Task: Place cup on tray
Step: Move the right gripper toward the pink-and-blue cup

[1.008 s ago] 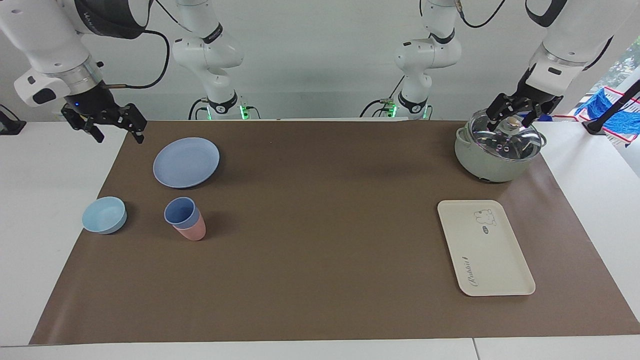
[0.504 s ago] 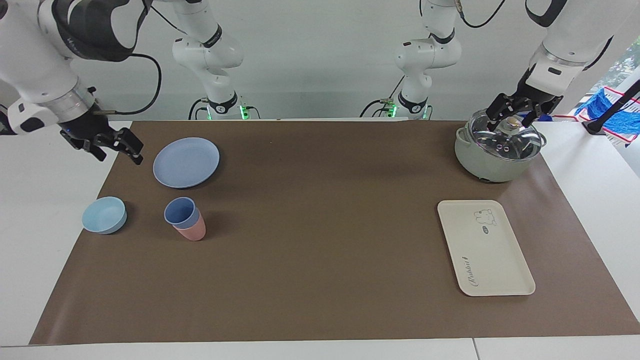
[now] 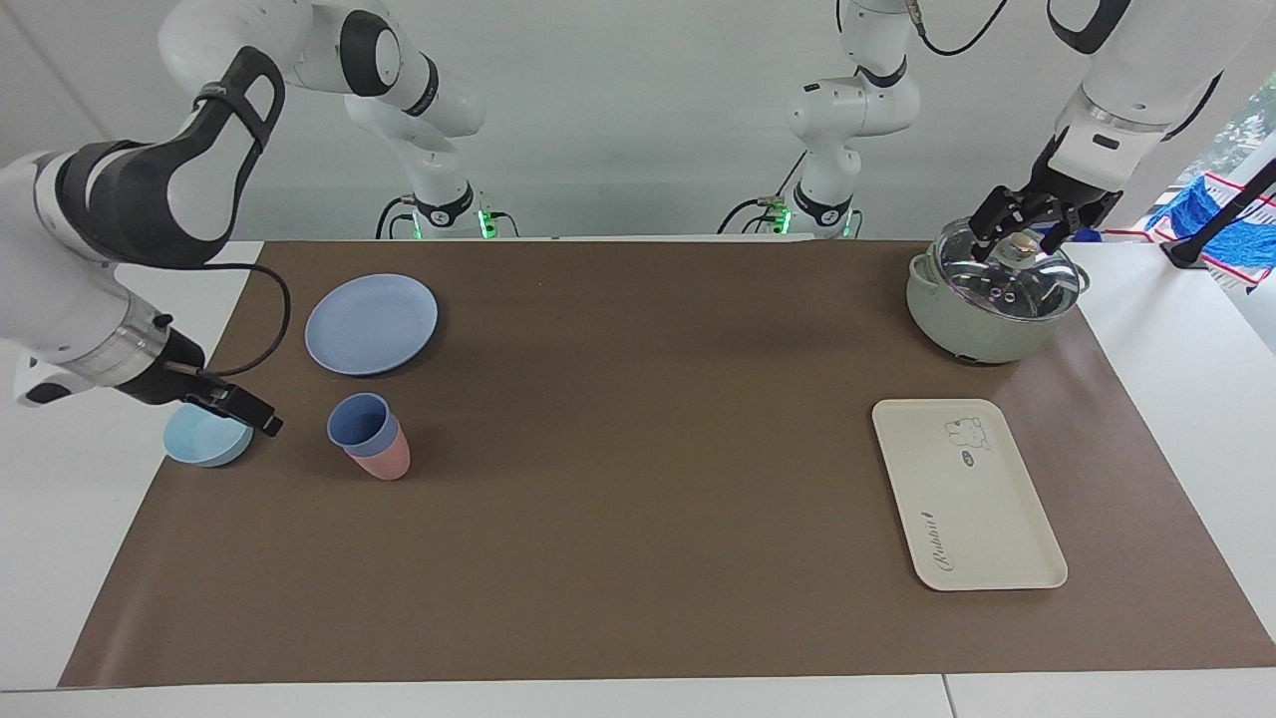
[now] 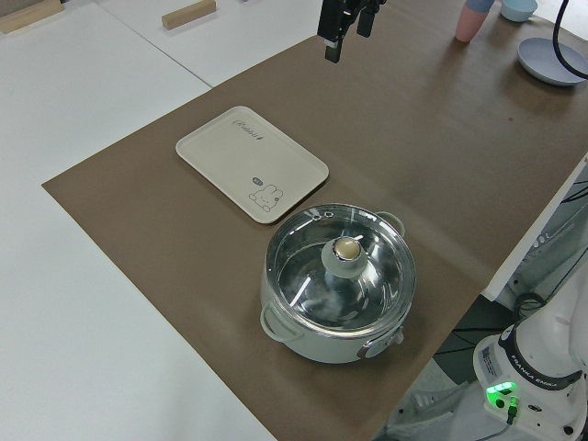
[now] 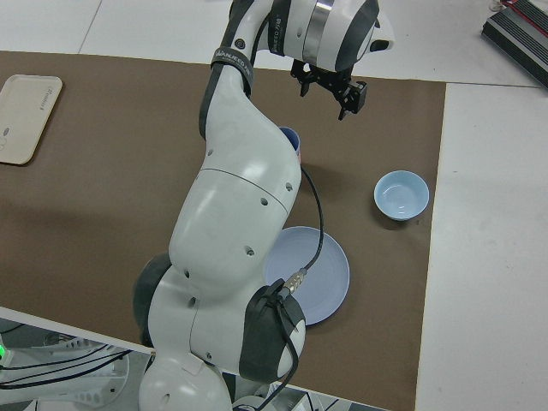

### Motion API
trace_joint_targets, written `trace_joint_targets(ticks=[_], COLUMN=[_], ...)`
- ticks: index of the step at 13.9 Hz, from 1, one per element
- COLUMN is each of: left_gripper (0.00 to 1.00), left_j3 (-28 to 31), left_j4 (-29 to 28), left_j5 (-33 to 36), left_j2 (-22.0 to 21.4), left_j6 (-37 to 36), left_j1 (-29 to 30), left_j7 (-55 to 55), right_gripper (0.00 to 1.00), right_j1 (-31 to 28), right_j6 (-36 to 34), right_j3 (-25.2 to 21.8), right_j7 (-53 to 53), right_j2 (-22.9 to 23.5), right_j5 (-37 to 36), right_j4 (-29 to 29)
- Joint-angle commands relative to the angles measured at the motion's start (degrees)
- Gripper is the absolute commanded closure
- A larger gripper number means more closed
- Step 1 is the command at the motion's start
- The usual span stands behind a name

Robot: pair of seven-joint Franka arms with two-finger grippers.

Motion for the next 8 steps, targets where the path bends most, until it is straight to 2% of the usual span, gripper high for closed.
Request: trace_joint_targets(ticks=[1, 3, 8], left_gripper=[0.0, 0.0, 0.0], left_j3=[0.1, 0.1, 0.1], left_j4=[-0.2, -0.2, -0.2], left_j5=[-0.5, -0.5, -0.5], left_j2=[-0.8, -0.8, -0.8], left_j6=[-1.0, -1.0, -0.9], left_j1=[0.1, 0.1, 0.1], left_j7=[-0.7, -0.7, -0.7], right_gripper=[0.0, 0.0, 0.0], right_j1=[-2.4, -3.0, -2.4], right_j6=[-1.5, -1.4, -0.3], right_j3=[0.8, 0.8, 0.8], right_j7=[4.3, 9.8, 13.1], right_j2=[7.5, 9.2, 11.5], right_j5=[3.8, 7.3, 8.9], right_j4=[7.0, 7.1, 5.9])
